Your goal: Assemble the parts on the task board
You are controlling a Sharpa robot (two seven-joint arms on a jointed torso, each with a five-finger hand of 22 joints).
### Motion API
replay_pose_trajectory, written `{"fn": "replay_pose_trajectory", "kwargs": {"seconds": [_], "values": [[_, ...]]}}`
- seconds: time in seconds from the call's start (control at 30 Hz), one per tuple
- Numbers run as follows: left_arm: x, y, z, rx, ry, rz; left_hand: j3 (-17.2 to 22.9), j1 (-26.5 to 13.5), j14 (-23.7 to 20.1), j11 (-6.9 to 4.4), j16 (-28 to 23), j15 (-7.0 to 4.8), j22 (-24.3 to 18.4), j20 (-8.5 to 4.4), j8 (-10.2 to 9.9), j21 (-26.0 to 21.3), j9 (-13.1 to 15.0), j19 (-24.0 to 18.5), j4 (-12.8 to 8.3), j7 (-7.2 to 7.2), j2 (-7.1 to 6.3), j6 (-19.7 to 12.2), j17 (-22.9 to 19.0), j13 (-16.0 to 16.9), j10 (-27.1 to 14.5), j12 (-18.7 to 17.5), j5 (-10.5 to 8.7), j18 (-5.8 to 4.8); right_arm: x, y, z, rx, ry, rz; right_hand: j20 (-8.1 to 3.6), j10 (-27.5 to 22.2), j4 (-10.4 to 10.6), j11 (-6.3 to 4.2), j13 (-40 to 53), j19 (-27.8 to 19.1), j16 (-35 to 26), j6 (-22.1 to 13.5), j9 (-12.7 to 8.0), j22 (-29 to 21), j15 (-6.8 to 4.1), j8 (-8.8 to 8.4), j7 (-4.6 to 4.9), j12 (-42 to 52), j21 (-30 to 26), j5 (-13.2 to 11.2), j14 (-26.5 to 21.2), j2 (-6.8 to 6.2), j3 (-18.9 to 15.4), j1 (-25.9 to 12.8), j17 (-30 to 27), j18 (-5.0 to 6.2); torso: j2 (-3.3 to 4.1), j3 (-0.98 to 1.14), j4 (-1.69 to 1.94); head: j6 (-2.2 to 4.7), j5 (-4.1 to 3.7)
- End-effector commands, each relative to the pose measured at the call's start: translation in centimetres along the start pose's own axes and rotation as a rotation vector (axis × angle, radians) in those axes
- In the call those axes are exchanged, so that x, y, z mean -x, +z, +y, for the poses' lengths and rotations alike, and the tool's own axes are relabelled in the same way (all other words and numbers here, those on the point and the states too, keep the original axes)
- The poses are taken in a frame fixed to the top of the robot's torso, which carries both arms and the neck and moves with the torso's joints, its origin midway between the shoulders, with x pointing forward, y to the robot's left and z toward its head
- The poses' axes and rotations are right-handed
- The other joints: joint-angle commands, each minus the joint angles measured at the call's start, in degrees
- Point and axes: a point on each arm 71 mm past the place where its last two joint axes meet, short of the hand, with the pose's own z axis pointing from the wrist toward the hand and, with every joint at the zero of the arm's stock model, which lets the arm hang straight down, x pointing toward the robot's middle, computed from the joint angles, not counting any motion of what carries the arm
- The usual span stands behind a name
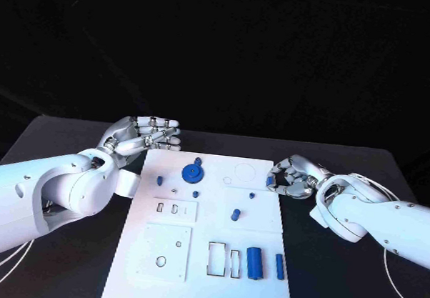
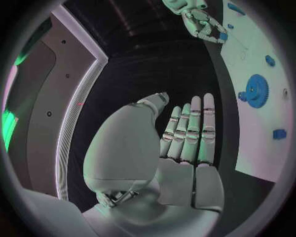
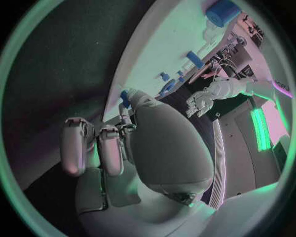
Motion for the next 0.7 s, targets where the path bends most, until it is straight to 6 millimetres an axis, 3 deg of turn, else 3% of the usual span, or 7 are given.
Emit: {"fn": "replay_pose_trajectory", "kwargs": {"seconds": [0.03,0.47,0.7], "values": [[-0.22,0.02,-0.08,-0.006,-0.011,0.018,0.3,-0.4,0.0,0.13,-0.3,0.31,-0.1,0.09,-0.4,0.2,-0.1,-0.4,0.1,1.64,0.01,0.0,0.1,0.1,0.1,-0.2,-0.34,0.59,-0.09,0.02,0.02,-0.001,-0.009,0.004,-0.17,2.3,0.0,-0.5,10.1,0.3,0.0,0.4,0.1,5.6,-0.35,0.33,0.12,0.3,0.4,-0.2,4.8,0.11,0.3,0.3,9.4,0.39,0.01,0.0,0.0,-0.09,-0.05],[-0.21,0.02,-0.06,-0.004,-0.011,0.019,0.4,-0.5,0.0,0.13,-0.4,0.32,-0.1,0.1,-0.5,0.3,-0.1,-0.5,-0.1,1.64,0.02,0.0,0.2,0.1,0.2,-0.3,-0.34,0.59,-0.14,0.1,0.19,0.001,-0.014,-0.001,-0.3,2.4,0.1,-0.62,10.2,0.5,0.0,0.8,0.1,5.9,-0.46,0.4,-0.03,0.5,0.6,-0.2,4.8,-0.16,0.7,-0.2,9.6,0.31,-0.07,-0.02,0.04,-0.26,-0.08],[-0.2,0.02,-0.05,-0.002,-0.012,0.019,0.4,-0.5,0.0,0.13,-0.4,0.32,-0.1,0.1,-0.5,0.3,-0.1,-0.5,-0.1,1.64,0.02,0.0,0.2,0.1,0.2,-0.3,-0.34,0.59,-0.08,0.12,0.52,0.024,-0.012,-0.022,-1.04,3.0,-0.7,-1.73,11.0,0.9,0.1,4.0,0.9,6.5,-1.42,2.28,-1.35,1.2,1.1,-0.1,4.9,1.03,3.4,0.3,10.0,0.17,-0.05,0.0,0.01,-0.31,-0.03]]}}
